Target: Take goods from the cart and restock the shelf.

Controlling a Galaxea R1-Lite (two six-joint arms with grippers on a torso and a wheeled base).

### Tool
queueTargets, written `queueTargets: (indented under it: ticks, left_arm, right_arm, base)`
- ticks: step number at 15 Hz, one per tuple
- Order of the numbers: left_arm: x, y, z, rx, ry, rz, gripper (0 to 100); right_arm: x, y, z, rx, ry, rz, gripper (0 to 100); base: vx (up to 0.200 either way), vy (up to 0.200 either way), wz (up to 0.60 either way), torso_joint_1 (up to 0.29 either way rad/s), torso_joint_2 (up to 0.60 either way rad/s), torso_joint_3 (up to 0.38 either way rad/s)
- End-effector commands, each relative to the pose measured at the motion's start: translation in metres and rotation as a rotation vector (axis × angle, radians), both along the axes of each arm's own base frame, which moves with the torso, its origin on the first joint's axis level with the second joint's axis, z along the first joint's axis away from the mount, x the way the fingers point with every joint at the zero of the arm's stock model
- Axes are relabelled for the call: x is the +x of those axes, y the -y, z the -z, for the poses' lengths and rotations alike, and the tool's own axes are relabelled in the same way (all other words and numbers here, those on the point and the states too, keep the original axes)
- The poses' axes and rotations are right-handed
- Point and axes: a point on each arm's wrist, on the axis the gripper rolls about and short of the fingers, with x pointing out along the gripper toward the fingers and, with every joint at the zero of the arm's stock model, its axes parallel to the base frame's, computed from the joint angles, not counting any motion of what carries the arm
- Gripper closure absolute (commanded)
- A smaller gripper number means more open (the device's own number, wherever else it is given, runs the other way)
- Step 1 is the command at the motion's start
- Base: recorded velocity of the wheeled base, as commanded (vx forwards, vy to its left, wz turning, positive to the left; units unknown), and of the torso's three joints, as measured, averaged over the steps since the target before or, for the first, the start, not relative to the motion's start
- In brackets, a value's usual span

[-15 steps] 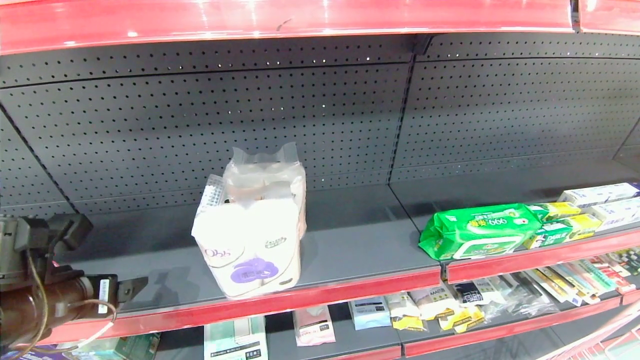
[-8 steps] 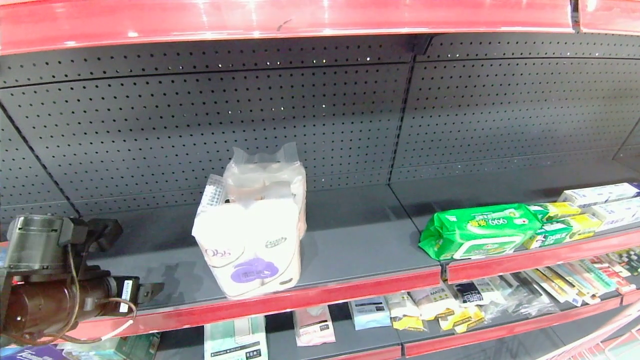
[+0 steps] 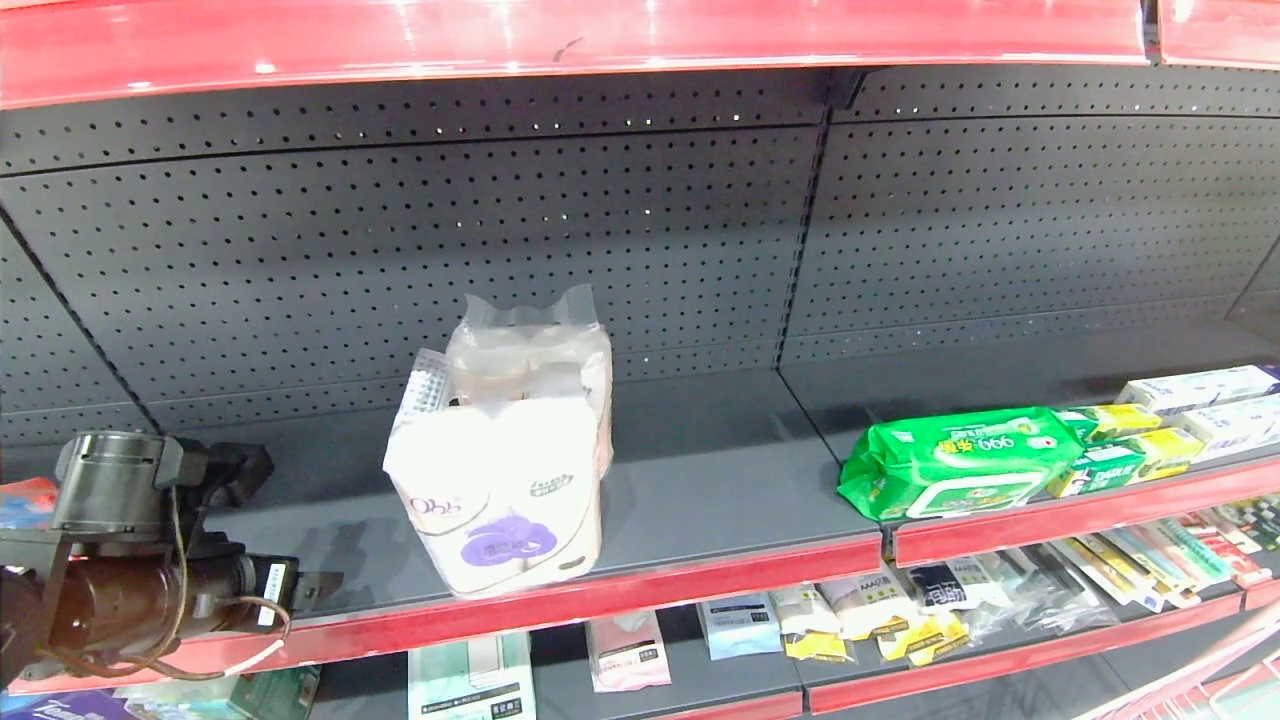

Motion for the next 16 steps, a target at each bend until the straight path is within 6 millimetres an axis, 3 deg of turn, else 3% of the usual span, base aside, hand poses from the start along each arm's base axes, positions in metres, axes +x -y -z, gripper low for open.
queueTargets:
  ticks: [1, 16]
  left_arm:
    - [0.004, 0.0, 0.006, 0.001, -0.024, 0.0, 0]
    - [0.045, 0.021, 0.028, -0.037, 0.129, 0.096, 0]
  right_arm:
    - [0.0, 0.0, 0.0, 0.0, 0.001, 0.0, 0]
    - [0.0, 0.0, 0.0, 0.0, 0.001, 0.0, 0]
  base:
    - [0.0, 0.0, 0.0, 0.0, 0.0, 0.0]
    - [0.0, 0.0, 0.0, 0.0, 0.0, 0.0]
